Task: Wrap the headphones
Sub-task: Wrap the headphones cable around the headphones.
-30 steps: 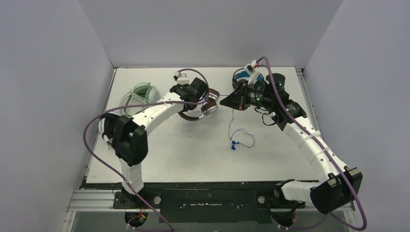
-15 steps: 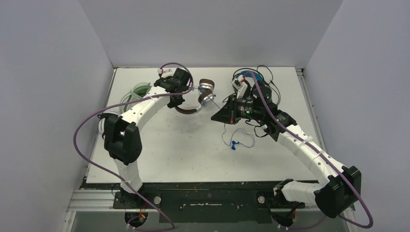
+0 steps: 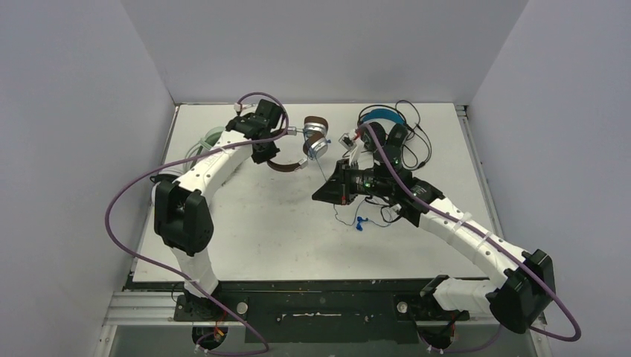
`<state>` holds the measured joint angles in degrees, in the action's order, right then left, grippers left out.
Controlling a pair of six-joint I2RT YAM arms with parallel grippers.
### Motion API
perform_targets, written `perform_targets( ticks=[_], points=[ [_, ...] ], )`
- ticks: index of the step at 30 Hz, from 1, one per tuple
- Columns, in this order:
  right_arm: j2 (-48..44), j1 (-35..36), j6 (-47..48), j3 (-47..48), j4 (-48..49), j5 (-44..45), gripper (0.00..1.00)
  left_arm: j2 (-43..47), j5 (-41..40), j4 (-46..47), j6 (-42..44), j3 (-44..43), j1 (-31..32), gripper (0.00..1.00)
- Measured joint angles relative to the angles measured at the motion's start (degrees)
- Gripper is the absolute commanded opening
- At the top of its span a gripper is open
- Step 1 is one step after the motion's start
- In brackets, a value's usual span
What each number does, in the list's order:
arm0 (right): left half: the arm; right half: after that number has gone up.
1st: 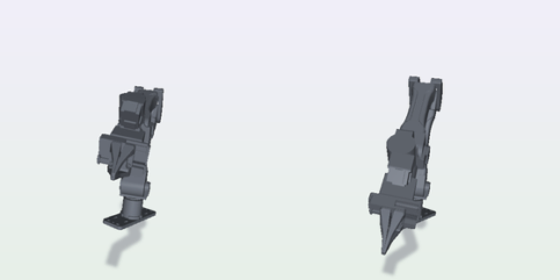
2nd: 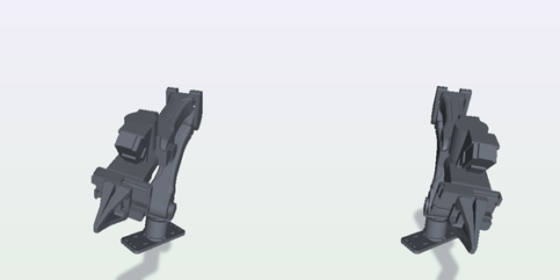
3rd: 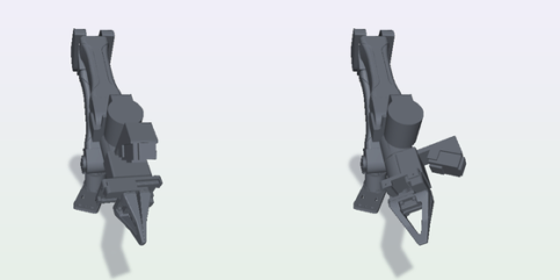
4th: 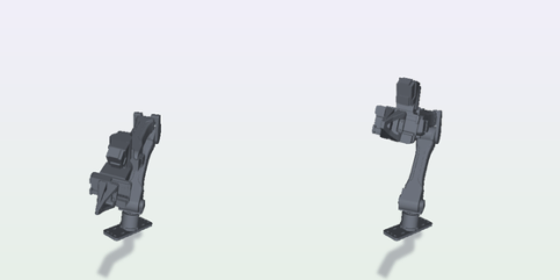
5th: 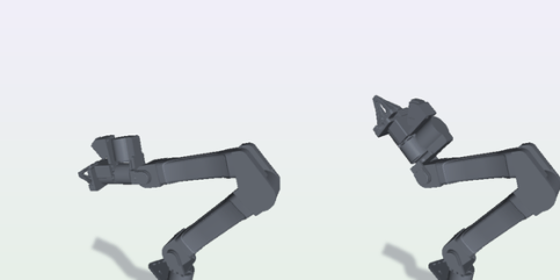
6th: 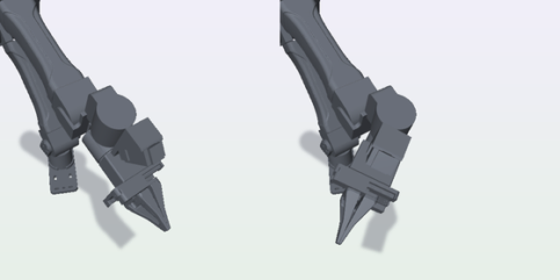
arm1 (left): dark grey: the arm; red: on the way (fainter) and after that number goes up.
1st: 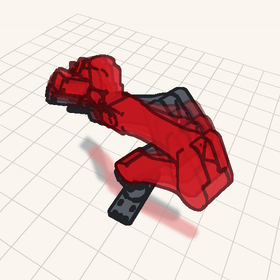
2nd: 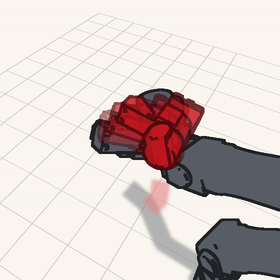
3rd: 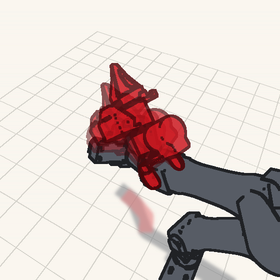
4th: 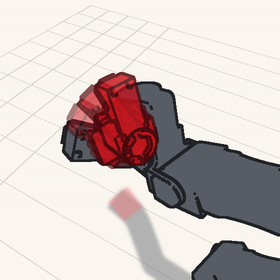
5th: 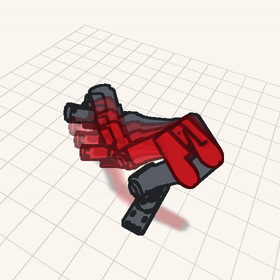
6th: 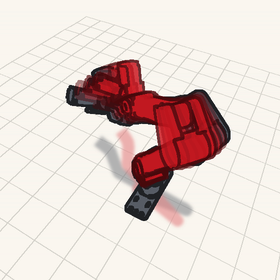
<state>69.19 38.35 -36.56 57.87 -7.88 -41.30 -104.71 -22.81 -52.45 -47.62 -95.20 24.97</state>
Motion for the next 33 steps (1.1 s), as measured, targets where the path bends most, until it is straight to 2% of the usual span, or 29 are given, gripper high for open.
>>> perform_targets(
  ticks=[9,17,26,33],
  points=[
    [0.22,1.14,-0.46,-6.54,4.74,0.76,0.00,1.64,3.96,1.09,-0.04,0.17,-1.68,0.00],
    [2.95,1.14,-1.22,-13.07,10.29,1.66,0.00,6.82,8.68,3.08,-0.11,1.22,-3.78,0.00],
    [7.21,0.87,-0.04,-14.84,14.08,2.47,0.00,13.07,13.51,3.06,1.92,1.88,-4.11,0.00],
    [10.54,-1.88,0.04,-16.65,16.85,0.52,0.03,19.02,25.05,7.15,5.11,5.68,-4.59,0.00]
  ],
)
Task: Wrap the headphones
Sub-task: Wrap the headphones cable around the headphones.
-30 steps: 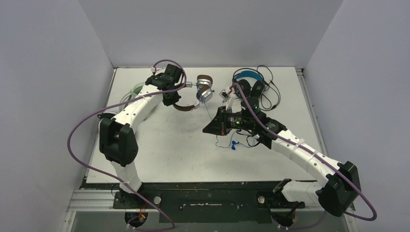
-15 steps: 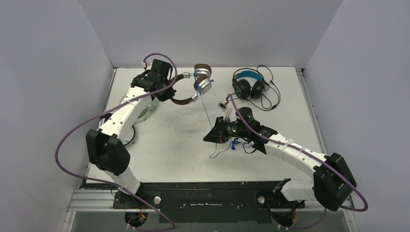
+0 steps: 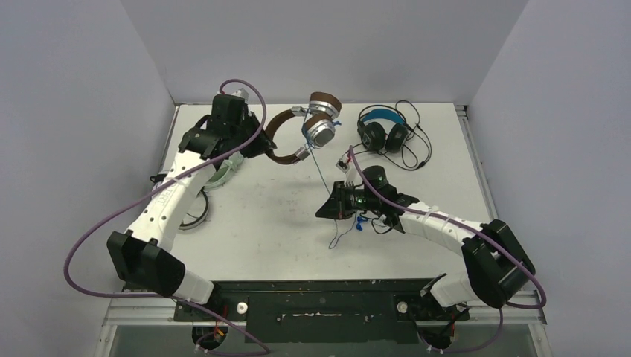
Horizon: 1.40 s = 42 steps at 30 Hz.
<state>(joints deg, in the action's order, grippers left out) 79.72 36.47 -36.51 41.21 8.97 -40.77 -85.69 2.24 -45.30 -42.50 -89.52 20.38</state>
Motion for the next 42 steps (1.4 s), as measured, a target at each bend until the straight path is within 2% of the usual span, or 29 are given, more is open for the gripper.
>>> perform_targets(
  ticks=[7,16,23,30,35,38,42],
  points=[
    [0.17,-4.37,1.20,-0.22,3.65,-2.05,0.03,5.95,14.60,4.09,4.96,5.03,-0.09,0.00],
    [0.17,-8.04,4.20,-1.70,10.71,-3.65,0.08,11.15,24.61,4.96,12.15,9.62,0.44,0.00],
    [0.07,-10.51,5.79,-1.84,15.43,-4.70,0.05,13.16,27.52,4.87,18.25,11.02,5.99,0.00],
    [-1.79,-14.82,1.75,-3.39,23.47,-7.37,0.04,15.17,23.12,4.83,28.46,14.14,14.51,0.00],
    [-3.87,-16.26,-0.50,-3.87,26.32,-9.60,0.03,15.74,16.74,4.35,37.11,16.90,17.16,0.00],
    [-5.35,-16.68,-0.07,-3.54,23.93,-10.14,0.02,16.37,9.49,4.74,41.51,18.97,18.38,0.00],
    [-6.45,-16.59,4.28,-0.07,13.11,-11.19,0.02,18.95,-4.48,6.75,48.50,24.30,21.00,0.00]
  ],
)
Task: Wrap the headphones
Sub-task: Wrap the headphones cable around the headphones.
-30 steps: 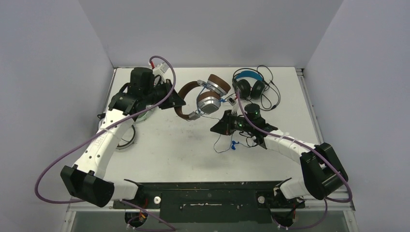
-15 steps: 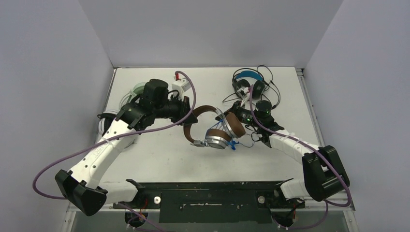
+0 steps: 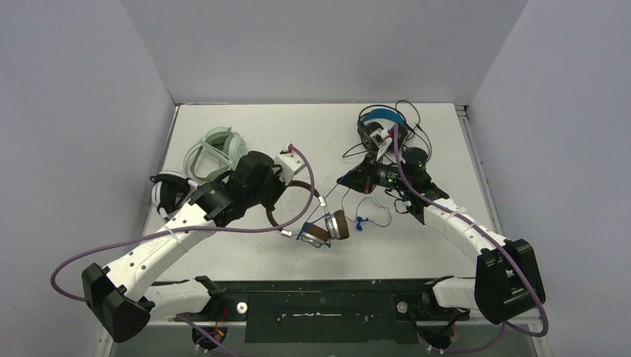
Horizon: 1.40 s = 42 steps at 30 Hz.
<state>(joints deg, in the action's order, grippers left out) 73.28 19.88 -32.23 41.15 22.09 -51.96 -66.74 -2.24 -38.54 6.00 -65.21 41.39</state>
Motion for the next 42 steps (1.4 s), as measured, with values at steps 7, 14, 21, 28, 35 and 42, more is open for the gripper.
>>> perform_targets(
  ticks=[7,14,21,28,35,42],
  points=[
    [-0.44,0.55,6.71,5.09,-15.89,-2.23,0.03,4.61,-15.82,8.31,13.20,4.83,2.12,0.00],
    [0.11,4.33,7.48,10.62,-23.08,-5.44,0.05,4.63,-27.58,15.96,21.94,7.04,4.31,0.00],
    [1.99,9.88,-4.11,10.54,-15.15,-7.21,0.08,0.09,-39.34,22.95,19.45,8.28,5.70,0.00],
    [2.45,11.41,-13.55,7.08,-5.90,-2.10,0.09,-5.92,-49.20,22.21,2.21,4.22,5.77,0.00],
    [2.47,16.65,-14.40,6.71,-2.86,6.25,0.12,-6.91,-52.48,17.59,-16.72,0.28,5.70,0.00],
    [2.45,22.21,-10.49,4.63,-2.29,16.96,0.17,-7.15,-44.76,12.85,-33.24,-1.88,0.24,0.00]
  ],
)
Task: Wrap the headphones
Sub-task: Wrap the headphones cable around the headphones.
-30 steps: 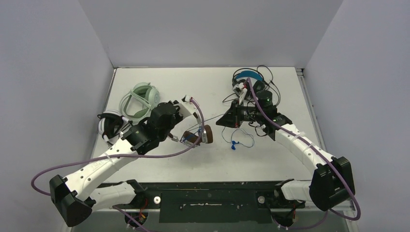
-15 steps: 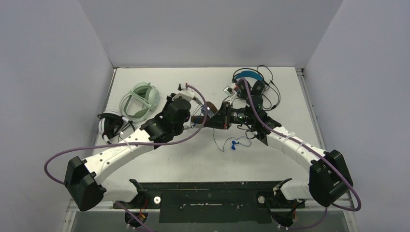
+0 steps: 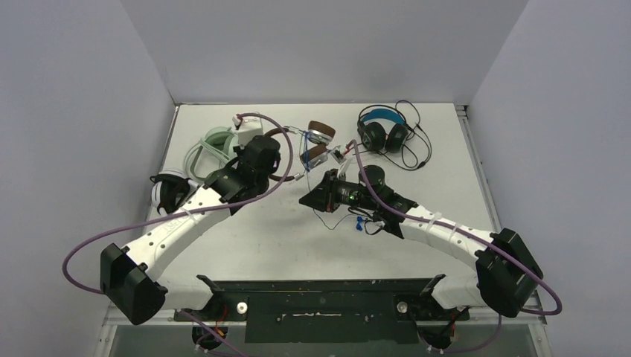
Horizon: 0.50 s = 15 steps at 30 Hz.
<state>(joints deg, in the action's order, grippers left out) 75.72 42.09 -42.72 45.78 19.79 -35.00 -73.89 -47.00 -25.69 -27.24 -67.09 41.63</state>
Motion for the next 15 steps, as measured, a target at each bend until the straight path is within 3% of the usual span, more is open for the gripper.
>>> perform_targets(
  ticks=[7,15],
  points=[
    [-0.92,3.43,5.81,-9.11,3.52,9.46,0.20,1.18,11.52,-2.38,-8.46,-0.07,-8.09,0.00],
    [-1.31,3.37,14.27,-13.35,7.80,13.86,0.39,3.69,21.42,-5.99,-9.75,-3.10,-8.72,0.00]
  ],
)
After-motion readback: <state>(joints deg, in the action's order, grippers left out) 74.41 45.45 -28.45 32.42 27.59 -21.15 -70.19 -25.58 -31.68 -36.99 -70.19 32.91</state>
